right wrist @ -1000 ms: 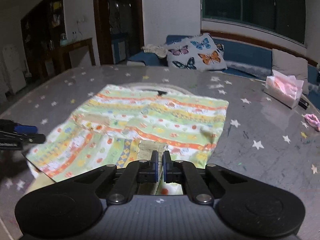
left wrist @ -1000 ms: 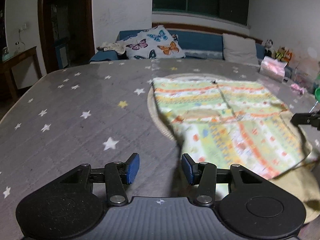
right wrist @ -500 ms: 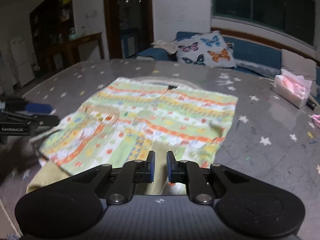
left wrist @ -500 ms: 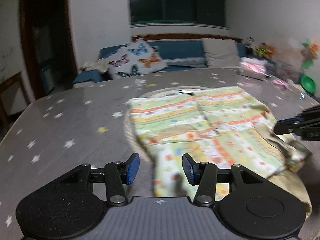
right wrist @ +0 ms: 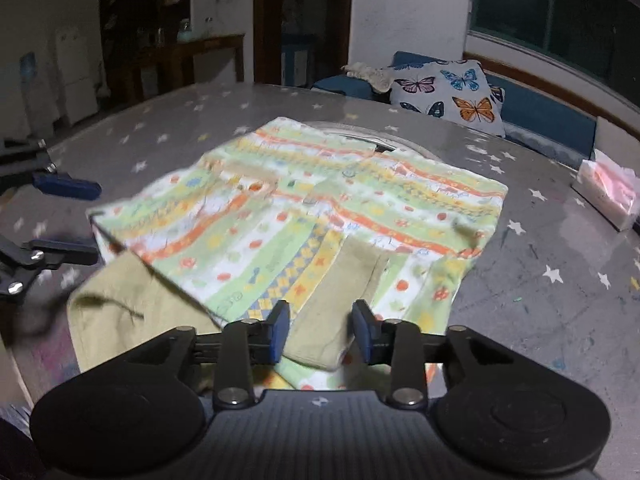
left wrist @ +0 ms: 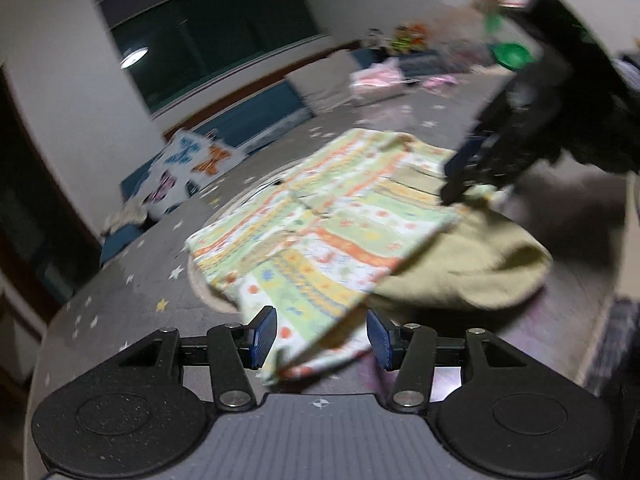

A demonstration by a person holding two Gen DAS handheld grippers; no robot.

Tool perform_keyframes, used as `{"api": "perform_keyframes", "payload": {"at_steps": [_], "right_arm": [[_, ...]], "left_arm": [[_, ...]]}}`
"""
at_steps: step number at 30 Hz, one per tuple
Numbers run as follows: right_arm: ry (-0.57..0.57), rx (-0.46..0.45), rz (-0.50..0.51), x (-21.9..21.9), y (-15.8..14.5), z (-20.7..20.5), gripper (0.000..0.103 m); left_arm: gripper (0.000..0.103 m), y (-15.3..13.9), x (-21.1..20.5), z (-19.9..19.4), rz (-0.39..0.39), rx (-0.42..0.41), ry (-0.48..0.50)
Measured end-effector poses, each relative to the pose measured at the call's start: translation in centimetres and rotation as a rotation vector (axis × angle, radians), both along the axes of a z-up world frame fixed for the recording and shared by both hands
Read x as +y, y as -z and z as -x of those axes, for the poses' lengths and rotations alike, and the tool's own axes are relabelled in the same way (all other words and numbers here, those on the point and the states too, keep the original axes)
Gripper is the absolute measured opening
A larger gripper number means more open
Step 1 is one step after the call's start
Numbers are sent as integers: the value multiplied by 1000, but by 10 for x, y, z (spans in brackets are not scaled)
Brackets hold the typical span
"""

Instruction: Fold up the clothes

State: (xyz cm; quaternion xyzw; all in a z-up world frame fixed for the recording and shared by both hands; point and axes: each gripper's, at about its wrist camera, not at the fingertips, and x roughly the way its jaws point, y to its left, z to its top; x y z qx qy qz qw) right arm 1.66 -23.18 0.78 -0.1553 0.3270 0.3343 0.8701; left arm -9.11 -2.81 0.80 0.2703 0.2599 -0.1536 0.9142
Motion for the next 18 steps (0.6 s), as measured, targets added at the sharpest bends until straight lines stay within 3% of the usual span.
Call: {"api": "perform_keyframes", "payload": {"at_steps": [2,9,10,12,14,18], "right_arm": [[-11,-5,4,-1,-2,3,42],[-33,-18,35,-12,-11,12,48],[-38,-24,47,-14,-12,14,48],[-54,-32,66,-17,-13,19,51],[-81,-45,89,-21,-14,25,54],[-145,-69,113,-22,-15,35,57]], "left_arm": [[56,5,-9,5,-28,-16,48],[56,17,-38,0,-39,-66,188],[54,18,-40,-2,-33,-66,201],[29,15,-39,-8,3,-52,205],[17,9,-35,-16,47,-36,187],[9,-11,-21,-37,170,-13,110]]}}
